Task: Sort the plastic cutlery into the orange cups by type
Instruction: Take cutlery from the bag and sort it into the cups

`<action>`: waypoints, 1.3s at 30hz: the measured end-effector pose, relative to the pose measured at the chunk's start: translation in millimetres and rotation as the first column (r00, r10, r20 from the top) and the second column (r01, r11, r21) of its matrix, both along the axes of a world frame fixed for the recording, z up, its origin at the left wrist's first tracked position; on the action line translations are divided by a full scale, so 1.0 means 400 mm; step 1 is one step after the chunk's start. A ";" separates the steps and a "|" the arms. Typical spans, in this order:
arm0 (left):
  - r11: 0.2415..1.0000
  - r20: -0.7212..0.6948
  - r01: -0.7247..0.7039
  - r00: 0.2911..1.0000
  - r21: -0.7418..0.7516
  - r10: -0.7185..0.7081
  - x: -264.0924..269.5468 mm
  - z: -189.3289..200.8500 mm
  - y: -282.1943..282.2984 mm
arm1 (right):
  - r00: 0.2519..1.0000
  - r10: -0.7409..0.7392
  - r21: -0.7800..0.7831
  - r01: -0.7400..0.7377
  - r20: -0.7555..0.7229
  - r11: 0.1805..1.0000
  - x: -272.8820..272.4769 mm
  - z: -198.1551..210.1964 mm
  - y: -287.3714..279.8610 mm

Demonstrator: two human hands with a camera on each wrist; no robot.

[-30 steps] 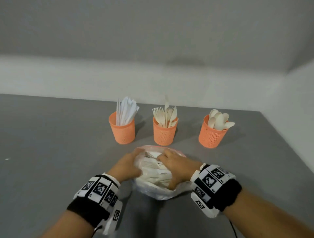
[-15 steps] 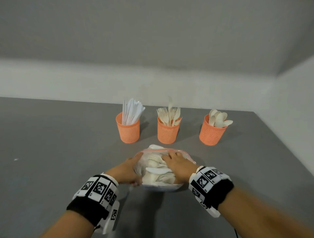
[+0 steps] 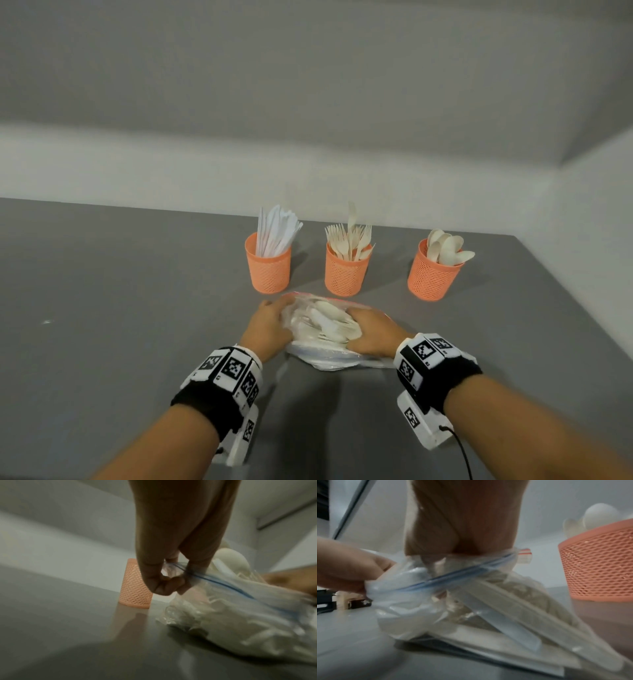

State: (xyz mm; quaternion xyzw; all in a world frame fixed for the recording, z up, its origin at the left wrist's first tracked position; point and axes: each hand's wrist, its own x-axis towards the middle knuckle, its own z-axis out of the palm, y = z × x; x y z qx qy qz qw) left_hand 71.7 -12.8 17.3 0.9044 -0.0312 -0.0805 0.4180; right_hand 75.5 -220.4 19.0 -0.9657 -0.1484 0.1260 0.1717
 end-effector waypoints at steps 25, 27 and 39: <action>0.967 -0.160 -0.007 0.986 -0.257 -0.035 0.006 0.026 0.033 | 0.999 0.032 0.069 -0.034 0.032 0.997 -0.002 -0.013 0.024; 0.959 -0.163 -0.040 0.987 -0.280 -0.007 0.010 0.028 0.034 | 1.000 0.017 0.099 -0.017 -0.003 0.995 0.000 -0.014 0.026; 0.989 -0.330 -0.050 0.944 -0.139 0.002 -0.002 0.030 0.024 | 0.976 -0.153 0.734 0.216 -0.153 0.644 0.001 0.061 -0.009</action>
